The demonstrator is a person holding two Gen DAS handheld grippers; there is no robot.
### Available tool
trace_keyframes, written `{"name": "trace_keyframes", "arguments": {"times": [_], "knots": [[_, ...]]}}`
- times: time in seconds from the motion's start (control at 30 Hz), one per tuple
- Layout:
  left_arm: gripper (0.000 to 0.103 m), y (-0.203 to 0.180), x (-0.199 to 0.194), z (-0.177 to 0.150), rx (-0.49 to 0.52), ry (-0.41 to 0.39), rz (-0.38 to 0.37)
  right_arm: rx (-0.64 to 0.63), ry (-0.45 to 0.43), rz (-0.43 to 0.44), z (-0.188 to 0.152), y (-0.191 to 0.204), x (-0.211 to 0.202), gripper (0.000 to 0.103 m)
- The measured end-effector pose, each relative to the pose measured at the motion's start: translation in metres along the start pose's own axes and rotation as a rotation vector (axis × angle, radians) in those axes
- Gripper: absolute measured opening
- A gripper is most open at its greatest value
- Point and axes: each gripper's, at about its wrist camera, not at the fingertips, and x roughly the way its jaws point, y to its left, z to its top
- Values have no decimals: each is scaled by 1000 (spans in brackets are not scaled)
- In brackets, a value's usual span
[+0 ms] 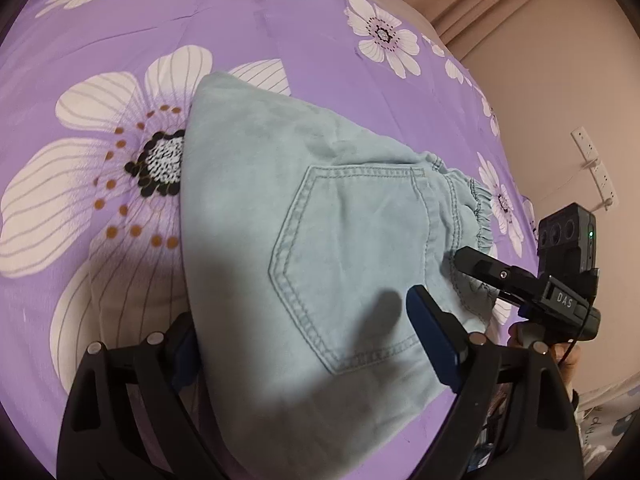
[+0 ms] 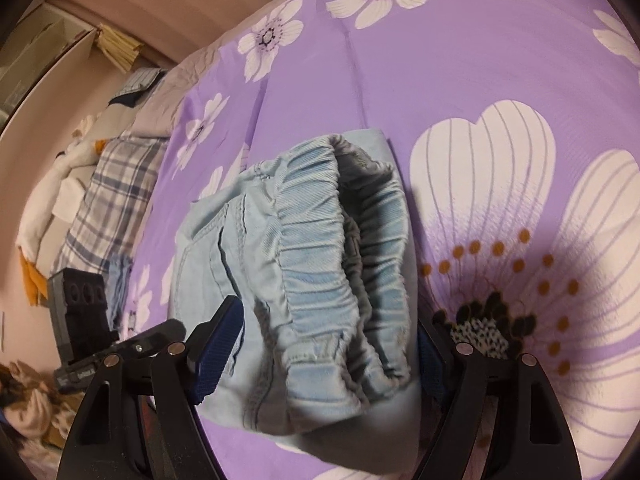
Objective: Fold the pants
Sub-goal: 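Grasp the waistband with the right tool and lift it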
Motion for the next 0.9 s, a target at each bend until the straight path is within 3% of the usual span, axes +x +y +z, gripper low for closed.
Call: {"name": "trace_keyframes", "arguments": {"times": [0.53,0.67,0.73,0.9], "knots": [[97,-5,16,14,24,6,-20,-54,-29,-27,4,11,11,85],[96,-5,16,14,17,10,-19,-80,-58,-75,-1,20,13,85],[96,-6,15,13,12,9,-13,-104,-68,-115,-3,25,13,81],[86,-7,10,8,2,1,2,-112,-104,-129,-9,30,7,56]]}}
